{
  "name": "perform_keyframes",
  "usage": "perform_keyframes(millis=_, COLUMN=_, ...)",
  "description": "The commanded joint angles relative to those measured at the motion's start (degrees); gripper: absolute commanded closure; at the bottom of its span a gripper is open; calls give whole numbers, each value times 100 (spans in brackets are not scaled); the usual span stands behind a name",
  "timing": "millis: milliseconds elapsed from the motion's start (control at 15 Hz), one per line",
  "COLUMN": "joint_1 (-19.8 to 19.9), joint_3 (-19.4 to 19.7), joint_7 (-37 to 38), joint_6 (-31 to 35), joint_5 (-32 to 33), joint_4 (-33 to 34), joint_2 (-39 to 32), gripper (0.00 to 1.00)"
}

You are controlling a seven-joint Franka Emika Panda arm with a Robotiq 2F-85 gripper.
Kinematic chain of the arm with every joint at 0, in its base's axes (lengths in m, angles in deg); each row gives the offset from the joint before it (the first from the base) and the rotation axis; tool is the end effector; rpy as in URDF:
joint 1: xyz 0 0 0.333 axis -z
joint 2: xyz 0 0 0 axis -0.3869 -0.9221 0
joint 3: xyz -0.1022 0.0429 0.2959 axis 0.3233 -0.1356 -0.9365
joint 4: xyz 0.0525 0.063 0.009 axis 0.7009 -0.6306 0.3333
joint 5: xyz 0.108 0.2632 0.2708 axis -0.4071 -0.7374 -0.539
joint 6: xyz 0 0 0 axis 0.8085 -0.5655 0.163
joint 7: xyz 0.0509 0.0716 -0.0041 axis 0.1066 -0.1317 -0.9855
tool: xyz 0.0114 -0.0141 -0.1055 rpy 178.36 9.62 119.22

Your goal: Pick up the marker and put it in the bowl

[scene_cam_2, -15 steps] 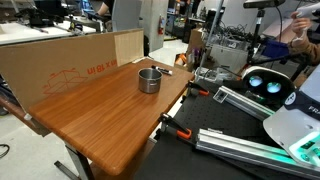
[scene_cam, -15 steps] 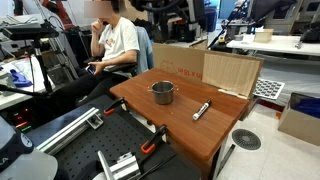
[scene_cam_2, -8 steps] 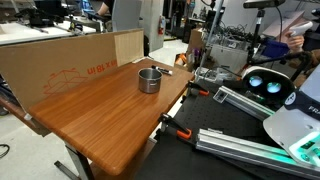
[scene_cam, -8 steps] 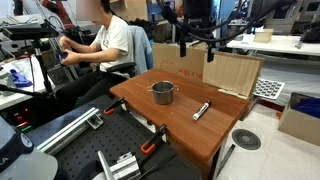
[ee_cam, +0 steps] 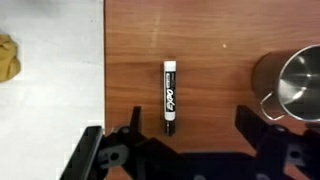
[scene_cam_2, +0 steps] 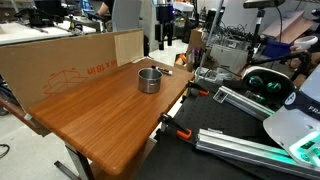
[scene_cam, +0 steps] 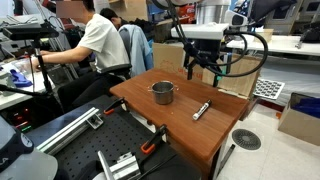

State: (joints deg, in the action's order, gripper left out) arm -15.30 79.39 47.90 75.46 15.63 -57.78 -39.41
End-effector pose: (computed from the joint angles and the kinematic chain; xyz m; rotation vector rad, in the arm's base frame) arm 0.5483 -0.1472 0.2552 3.0866 0.1175 -0.2613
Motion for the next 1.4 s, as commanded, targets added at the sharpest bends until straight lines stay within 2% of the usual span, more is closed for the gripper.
perform_keyframes(millis=0, joint_1=131, joint_3=-105, joint_7=-150, joint_6=161, joint_5=96, joint_4=299, joint_2=-416, gripper=0)
perform_keyframes(millis=200, joint_1=184, joint_3=-140, joint_7=-208, joint_6=-36, joint_5=58, joint_4=549, joint_2=-749, gripper=0)
perform_keyframes(millis=733, joint_1=280, joint_3=-179, joint_7=-76, joint_6=167, joint_5=70, joint_4=1115, joint_2=-1565, gripper=0)
perform_keyframes(millis=1267, joint_1=168, joint_3=-132, joint_7=118, joint_6=117, joint_5=266, joint_4=1703, joint_2=-2305, gripper=0)
perform_keyframes(millis=1333, joint_1=167, joint_3=-135, joint_7=124, joint_6=118, joint_5=287, joint_4=1763, joint_2=-2369, gripper=25)
